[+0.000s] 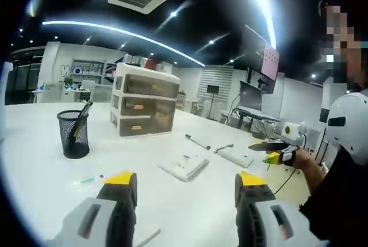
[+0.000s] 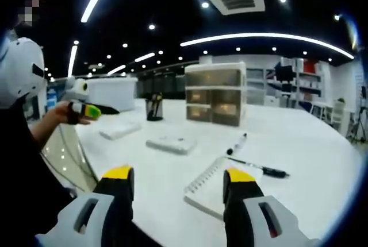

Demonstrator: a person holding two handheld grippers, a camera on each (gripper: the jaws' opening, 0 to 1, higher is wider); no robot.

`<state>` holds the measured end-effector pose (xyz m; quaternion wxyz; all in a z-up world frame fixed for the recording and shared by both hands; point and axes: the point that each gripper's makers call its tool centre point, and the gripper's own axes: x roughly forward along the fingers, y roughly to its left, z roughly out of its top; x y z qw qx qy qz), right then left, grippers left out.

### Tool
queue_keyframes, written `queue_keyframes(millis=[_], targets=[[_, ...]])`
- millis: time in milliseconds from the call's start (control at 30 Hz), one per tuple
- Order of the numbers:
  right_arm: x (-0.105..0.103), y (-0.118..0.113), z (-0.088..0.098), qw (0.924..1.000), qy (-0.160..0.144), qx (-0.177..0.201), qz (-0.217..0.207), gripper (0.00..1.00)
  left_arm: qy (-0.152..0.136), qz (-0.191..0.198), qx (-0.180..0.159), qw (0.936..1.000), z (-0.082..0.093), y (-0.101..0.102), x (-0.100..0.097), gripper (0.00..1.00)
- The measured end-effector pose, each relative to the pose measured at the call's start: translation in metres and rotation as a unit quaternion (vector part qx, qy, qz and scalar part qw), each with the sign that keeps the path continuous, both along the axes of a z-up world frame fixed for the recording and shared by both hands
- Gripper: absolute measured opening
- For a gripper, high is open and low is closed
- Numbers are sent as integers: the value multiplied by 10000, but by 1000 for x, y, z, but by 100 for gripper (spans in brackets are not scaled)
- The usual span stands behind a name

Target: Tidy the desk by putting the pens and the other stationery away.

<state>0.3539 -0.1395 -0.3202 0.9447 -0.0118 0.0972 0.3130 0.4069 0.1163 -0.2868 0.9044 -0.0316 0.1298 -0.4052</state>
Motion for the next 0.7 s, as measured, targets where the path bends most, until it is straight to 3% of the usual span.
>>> queue_keyframes(millis=[200, 700], targets=[[-2, -3, -2, 10000, 7, 12, -29, 59, 63, -322, 499, 9982, 3, -23, 7, 68], [-7, -9, -8, 9999, 35, 82, -103, 59, 319, -1170, 796, 9894, 27, -89, 35, 68]])
